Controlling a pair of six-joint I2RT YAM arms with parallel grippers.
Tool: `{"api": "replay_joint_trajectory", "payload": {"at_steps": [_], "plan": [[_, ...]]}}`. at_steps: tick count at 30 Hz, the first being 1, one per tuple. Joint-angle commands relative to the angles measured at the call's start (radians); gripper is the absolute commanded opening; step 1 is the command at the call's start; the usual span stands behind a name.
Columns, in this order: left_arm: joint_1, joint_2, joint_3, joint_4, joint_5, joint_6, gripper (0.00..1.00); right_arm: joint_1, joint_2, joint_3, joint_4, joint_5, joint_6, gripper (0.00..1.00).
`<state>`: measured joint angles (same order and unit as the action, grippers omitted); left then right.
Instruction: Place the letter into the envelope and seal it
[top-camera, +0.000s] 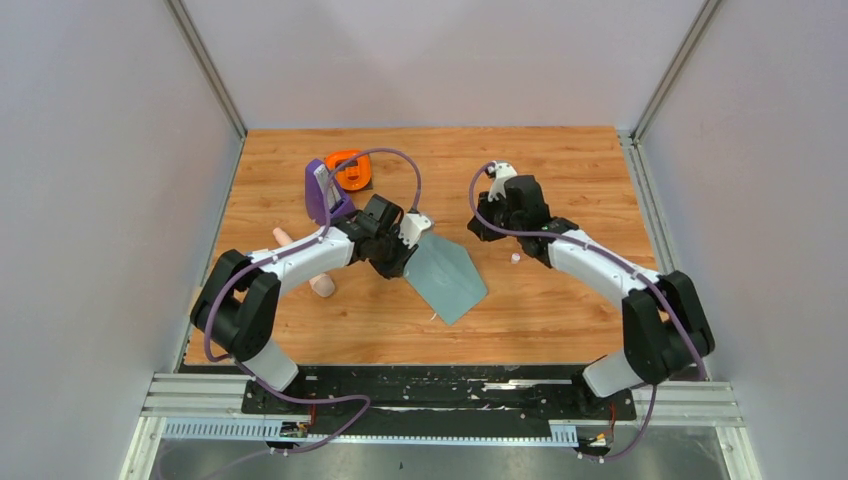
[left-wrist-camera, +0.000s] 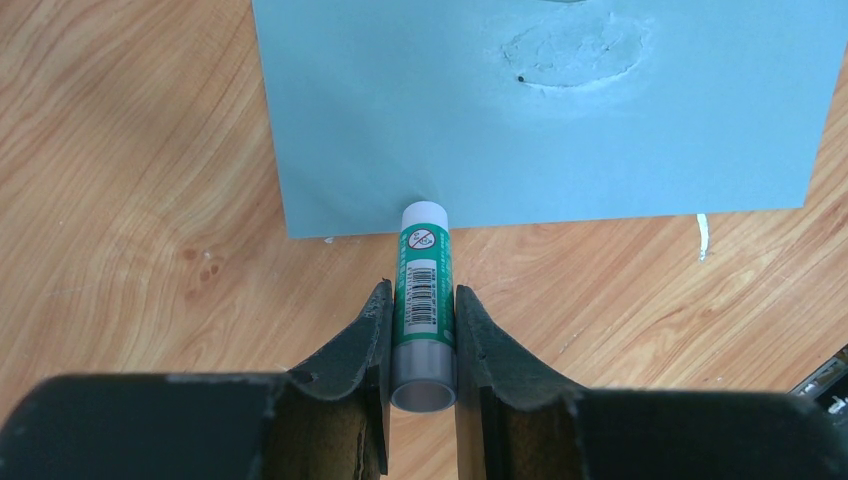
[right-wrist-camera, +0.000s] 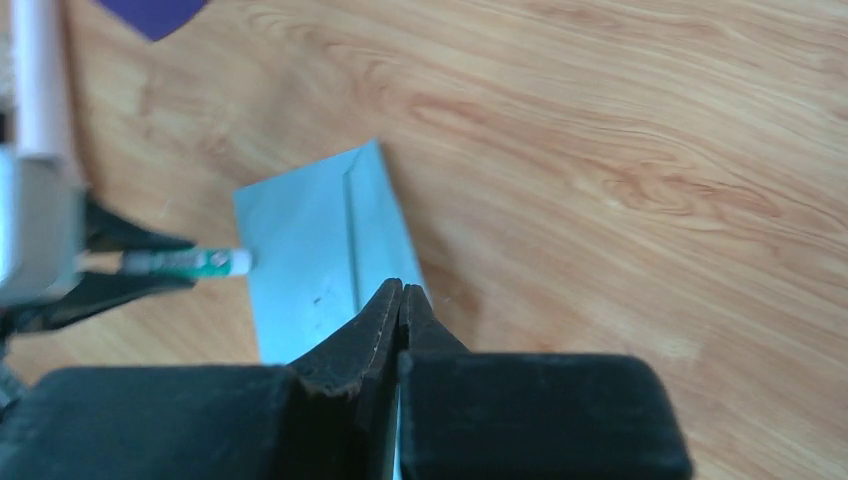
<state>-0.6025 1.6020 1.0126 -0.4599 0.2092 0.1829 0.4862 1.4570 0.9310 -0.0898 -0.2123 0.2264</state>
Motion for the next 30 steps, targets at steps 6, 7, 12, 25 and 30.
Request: {"api": "replay_joint_trajectory", "payload": {"at_steps": [6,7,12,25,30], "plan": [[-0.001,-0.005,-0.025,0.036,0.013,-0.017,0.0,-0.008,0.277,0.136,-0.087,-0.021,0.014,0.0],[-0.002,-0.005,-0.026,0.036,0.014,-0.017,0.0,-0.001,0.28,0.138,-0.078,-0.049,0.003,0.0],[-0.002,-0.005,-0.028,0.038,0.016,-0.016,0.0,0.024,0.243,0.107,-0.016,-0.132,-0.01,0.0],[-0.001,0.001,-0.028,0.042,0.027,-0.02,0.0,0.107,0.341,0.092,0.018,-0.131,0.0,0.0],[-0.001,0.007,-0.025,0.039,0.025,-0.021,0.0,0.139,0.352,0.088,0.018,-0.126,0.002,0.0]]}}
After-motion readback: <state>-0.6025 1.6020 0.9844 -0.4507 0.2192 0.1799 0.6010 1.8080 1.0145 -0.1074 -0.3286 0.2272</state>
